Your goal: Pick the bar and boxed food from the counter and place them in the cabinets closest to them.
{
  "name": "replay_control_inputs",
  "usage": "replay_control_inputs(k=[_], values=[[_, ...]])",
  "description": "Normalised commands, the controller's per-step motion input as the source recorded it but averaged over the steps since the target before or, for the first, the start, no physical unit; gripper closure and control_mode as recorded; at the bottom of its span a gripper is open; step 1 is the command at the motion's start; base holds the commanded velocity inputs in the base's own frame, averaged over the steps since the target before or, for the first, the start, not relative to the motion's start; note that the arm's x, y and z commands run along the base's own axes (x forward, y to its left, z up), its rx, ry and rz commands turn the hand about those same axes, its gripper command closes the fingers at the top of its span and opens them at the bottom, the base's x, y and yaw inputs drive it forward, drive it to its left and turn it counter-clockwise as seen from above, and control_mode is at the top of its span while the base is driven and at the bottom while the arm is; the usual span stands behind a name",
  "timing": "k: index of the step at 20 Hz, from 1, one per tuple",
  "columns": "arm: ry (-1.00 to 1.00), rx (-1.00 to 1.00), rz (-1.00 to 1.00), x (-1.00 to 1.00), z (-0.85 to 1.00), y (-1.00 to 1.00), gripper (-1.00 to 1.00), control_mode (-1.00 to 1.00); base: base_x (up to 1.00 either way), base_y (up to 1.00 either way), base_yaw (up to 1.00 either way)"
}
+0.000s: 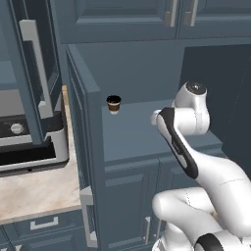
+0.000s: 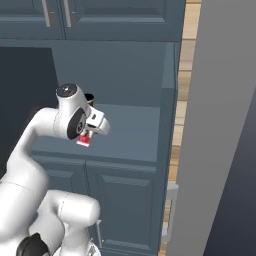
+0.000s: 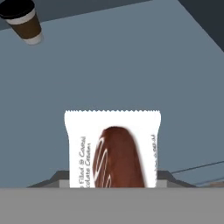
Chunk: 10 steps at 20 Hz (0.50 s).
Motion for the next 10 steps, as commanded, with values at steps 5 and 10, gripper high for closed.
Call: replay_control_inputs(k=[5, 10], values=[[0.00, 0.00, 0.01, 0.39, -0.16, 0.00, 1.00, -1.00, 0.00, 0.00, 0.00], [0.00, 0.00, 0.01, 0.41, -0.17, 0.00, 1.00, -1.00, 0.00, 0.00, 0.00]])
